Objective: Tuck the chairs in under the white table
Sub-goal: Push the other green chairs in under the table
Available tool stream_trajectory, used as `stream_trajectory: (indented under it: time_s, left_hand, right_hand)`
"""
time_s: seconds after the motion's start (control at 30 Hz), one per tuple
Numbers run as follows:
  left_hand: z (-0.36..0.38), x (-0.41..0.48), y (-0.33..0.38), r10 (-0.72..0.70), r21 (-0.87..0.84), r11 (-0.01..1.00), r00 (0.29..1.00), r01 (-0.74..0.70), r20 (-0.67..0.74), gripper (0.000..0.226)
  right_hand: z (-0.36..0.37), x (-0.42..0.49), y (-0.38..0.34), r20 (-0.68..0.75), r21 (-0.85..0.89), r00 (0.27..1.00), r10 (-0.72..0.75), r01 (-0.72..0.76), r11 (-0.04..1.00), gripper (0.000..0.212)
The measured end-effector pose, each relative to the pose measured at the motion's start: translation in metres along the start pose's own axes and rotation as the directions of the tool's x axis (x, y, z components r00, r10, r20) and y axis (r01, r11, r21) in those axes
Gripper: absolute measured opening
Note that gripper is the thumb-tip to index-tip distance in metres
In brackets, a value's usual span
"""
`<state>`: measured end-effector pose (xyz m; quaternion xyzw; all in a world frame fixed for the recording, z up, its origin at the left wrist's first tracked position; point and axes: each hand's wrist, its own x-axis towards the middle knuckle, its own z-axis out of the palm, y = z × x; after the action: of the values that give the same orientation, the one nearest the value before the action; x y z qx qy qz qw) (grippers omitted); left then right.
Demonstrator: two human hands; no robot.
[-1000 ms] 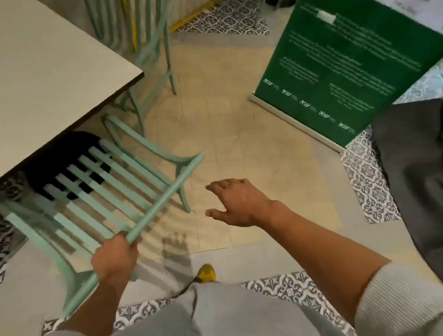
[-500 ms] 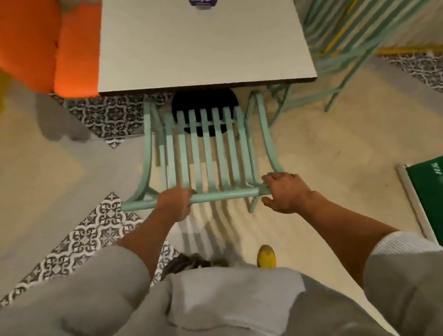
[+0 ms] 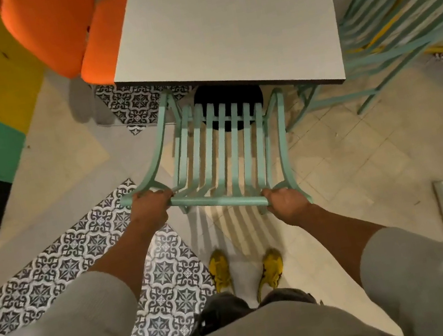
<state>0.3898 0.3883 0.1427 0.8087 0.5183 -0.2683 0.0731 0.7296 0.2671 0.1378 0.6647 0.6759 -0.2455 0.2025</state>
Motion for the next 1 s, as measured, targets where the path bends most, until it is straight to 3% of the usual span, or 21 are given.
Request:
stream_trajectory:
  time_s: [0.17, 0.3, 0.4, 1.0]
  left_hand:
    - [-0.001, -0.002, 0.005, 0.049, 0.041, 0.998, 0.998, -0.048, -0.027, 0.038]
    - [-0.007, -0.005, 0.004, 0.114, 0.073, 0.991, 0.993, -0.111, -0.038, 0.039]
    - [-0.011, -0.001, 0.001, 0.140, 0.086, 0.987, 0.990, -0.138, -0.023, 0.041]
    - [-0.046, 0.044, 0.008, 0.118, 0.167, 0.980, 0.993, -0.113, -0.024, 0.026]
  right_hand:
    - [0.002, -0.006, -0.001, -0.036, -0.039, 0.996, 0.076, -0.078, 0.996, 0.032]
    - [0.000, -0.010, -0.002, -0.045, -0.011, 0.994, 0.096, -0.097, 0.995, 0.045]
    - [-0.004, -0.011, -0.007, -0.049, -0.006, 0.994, 0.100, -0.100, 0.995, 0.041]
    - [-0.029, 0.022, 0.003, 0.050, 0.119, 0.978, 0.202, -0.207, 0.971, 0.033]
